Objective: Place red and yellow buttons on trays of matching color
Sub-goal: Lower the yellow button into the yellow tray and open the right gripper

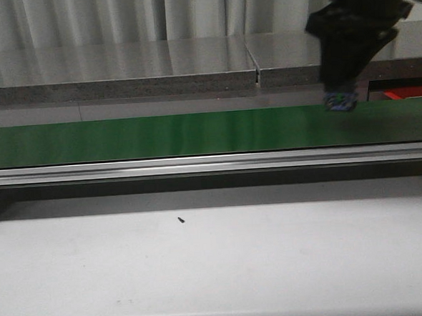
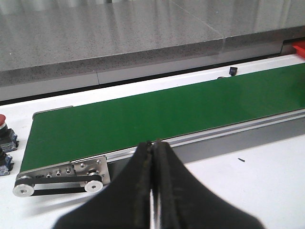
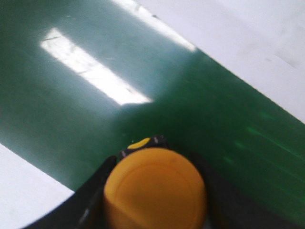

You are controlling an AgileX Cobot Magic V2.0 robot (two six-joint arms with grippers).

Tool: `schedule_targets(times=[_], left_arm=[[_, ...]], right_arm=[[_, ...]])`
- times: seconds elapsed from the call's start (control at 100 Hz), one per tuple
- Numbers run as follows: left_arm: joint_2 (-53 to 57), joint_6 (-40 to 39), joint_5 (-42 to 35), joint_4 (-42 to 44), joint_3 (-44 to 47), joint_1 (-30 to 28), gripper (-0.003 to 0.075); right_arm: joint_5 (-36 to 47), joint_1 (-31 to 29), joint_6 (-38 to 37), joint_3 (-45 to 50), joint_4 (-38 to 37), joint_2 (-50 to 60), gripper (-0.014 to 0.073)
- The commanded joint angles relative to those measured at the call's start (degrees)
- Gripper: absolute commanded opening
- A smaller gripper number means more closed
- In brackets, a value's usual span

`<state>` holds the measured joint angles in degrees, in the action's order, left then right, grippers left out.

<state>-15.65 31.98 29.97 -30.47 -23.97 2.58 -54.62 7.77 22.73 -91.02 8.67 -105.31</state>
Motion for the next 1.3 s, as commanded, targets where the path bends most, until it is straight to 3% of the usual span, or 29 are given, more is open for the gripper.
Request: schedule_targets(times=[0.0, 0.22, 0.38, 0.52, 0.73, 1.29], left_arm=[[-0.7, -0.1, -4.3, -1.5, -1.5, 0.6, -0.0019], [-0.7, -0.1, -4.3, -1.5, -1.5, 0.6, -0.0019], [-0.7, -0.1, -4.3, -1.5, -1.5, 0.6, -0.0019], [-0.7, -0.1, -4.3, -1.5, -1.5, 0.6, -0.0019], [-0.7, -0.1, -4.3, -1.5, -1.5, 0.6, -0.0019], [-0.7, -0.1, -4.3, -1.5, -1.5, 0.6, -0.0019]], right_arm=[[-1.1, -3.8, -3.9, -1.9, -4.1, 7.7, 0.0155], [-5.9, -20.2, -4.7, -1.8, -0.3, 12.9, 0.0155], [-6.0, -33.0, -4.7, -1.8, 4.5, 11.8, 0.0155], [-5.1, -40.7, -4.7, -1.7, 9.2, 8.7, 0.0155], [-0.1, -44.9, -4.8, -1.7, 9.6, 2.3, 0.0155], [2.4, -45.0, -4.7, -1.7, 11.8, -9.9, 0.0155]])
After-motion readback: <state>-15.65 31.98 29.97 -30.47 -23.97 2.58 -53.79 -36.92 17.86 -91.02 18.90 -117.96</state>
